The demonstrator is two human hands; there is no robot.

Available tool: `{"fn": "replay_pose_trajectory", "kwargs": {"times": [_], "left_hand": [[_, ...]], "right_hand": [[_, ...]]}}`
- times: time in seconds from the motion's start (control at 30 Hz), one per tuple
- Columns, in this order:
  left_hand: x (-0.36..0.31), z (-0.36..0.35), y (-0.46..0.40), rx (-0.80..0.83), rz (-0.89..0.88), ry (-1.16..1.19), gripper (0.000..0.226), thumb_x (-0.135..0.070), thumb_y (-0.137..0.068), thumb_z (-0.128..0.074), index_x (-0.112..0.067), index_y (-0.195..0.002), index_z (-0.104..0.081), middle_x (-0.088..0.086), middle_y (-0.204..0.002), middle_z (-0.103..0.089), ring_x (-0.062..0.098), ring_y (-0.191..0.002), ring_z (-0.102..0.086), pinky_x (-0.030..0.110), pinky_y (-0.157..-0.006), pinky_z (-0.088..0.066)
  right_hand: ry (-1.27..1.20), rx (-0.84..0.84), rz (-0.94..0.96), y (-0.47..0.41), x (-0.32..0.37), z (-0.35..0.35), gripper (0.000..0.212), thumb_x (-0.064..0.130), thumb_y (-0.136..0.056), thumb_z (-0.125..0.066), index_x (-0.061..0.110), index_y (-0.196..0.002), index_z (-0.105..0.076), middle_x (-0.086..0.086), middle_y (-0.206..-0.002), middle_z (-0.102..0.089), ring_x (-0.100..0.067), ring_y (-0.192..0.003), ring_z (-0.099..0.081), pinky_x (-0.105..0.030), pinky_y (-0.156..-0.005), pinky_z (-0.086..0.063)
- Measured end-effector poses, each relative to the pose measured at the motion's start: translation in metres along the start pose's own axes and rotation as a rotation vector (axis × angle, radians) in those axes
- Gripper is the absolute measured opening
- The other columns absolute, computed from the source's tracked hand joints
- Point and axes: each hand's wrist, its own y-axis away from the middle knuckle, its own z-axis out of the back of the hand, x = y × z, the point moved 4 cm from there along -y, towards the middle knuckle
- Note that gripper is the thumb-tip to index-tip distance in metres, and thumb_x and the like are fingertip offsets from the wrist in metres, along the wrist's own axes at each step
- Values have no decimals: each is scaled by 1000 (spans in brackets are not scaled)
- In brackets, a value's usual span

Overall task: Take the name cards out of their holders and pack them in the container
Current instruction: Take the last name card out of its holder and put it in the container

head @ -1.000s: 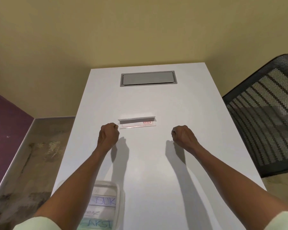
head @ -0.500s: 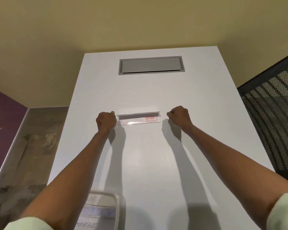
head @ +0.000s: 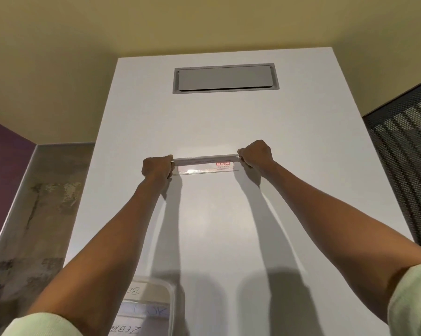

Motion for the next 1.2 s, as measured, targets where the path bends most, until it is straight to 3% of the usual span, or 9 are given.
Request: {"fn": "replay_pose_trajectory", "kwargs": {"times": [0.07, 0.17, 0.33, 0.47, 0.6, 0.73, 0.83, 1.0, 1.2], "left_hand": [[1, 0, 1, 13, 8, 2, 16, -13, -75, -67, -8, -60, -62, 11, -65, -64, 23, -55, -51, 30, -58, -46], [2, 0, 3, 23, 15, 14, 11, -12, -77, -67, -8, -67, -63, 11, -66, -63, 23, -53, -48, 30, -58, -43], [3, 3, 12, 6, -6, 7, 18, -12, -75, -67, -9, -59, -60, 12, -65, -62, 24, -54, -47, 32, -61, -43], [3, 6, 22, -41, -76, -40, 12, -13, -77, -68, -10, -67, -61, 11, -68, -60, 26, -61, -50, 32, -65, -43], [10, 8, 39, -13, -111, -11, 20, -13, -81, -68, -16, -62, -63, -1, -63, -58, 21, -72, -54, 30, -74, -48], [15, 8, 58, -57, -208, 33, 8, -5, -78, -71, -6, -82, -77, 4, -72, -68, 17, -69, -58, 24, -69, -47], [20, 5, 69, -48, -239, 19, 6, -9, -79, -73, -14, -76, -75, 6, -74, -67, 18, -70, -57, 27, -75, -49], [31, 0, 84, -29, -246, 20, 9, -10, -78, -76, -11, -88, -77, 6, -83, -73, 16, -76, -65, 28, -87, -54], [40, -12, 99, 12, -254, -37, 20, -12, -76, -78, -12, -96, -77, 7, -90, -76, 18, -74, -67, 23, -72, -52]], "right_hand": [[-16, 8, -13, -1, -1, -1, 8, 13, -86, -55, 7, -81, -53, -11, -67, -52, -24, -70, -50, -28, -69, -42], [-81, -15, -30, 2, -1, -2, 16, 8, -82, -56, 10, -67, -51, -3, -52, -50, -16, -47, -49, -24, -55, -40], [-183, -8, -71, 12, -4, 1, 22, 5, -73, -57, 10, -51, -54, 6, -31, -50, -10, -27, -49, -12, -37, -38], [-282, -2, -96, 22, -10, 4, 17, 4, -71, -61, 6, -55, -60, -6, -45, -59, -18, -34, -51, -25, -48, -50], [-354, 20, -144, 38, -19, 10, 10, 0, -70, -61, 3, -62, -62, -14, -58, -56, -22, -44, -49, -31, -52, -45], [-342, -6, -176, 53, -26, 20, 21, -3, -63, -55, 7, -44, -52, -12, -48, -50, -22, -41, -44, -27, -48, -45], [-337, -28, -207, 61, -34, 28, 35, -6, -63, -54, 11, -32, -45, -7, -36, -42, -19, -34, -38, -21, -44, -39], [-431, -46, -147, 66, -57, 35, 14, -6, -70, -58, -1, -70, -71, -16, -64, -58, -23, -56, -49, -32, -57, -46], [-377, -135, -118, 73, -86, 43, 16, -1, -72, -63, 9, -62, -71, -8, -57, -65, -20, -42, -51, -29, -51, -50]]}}
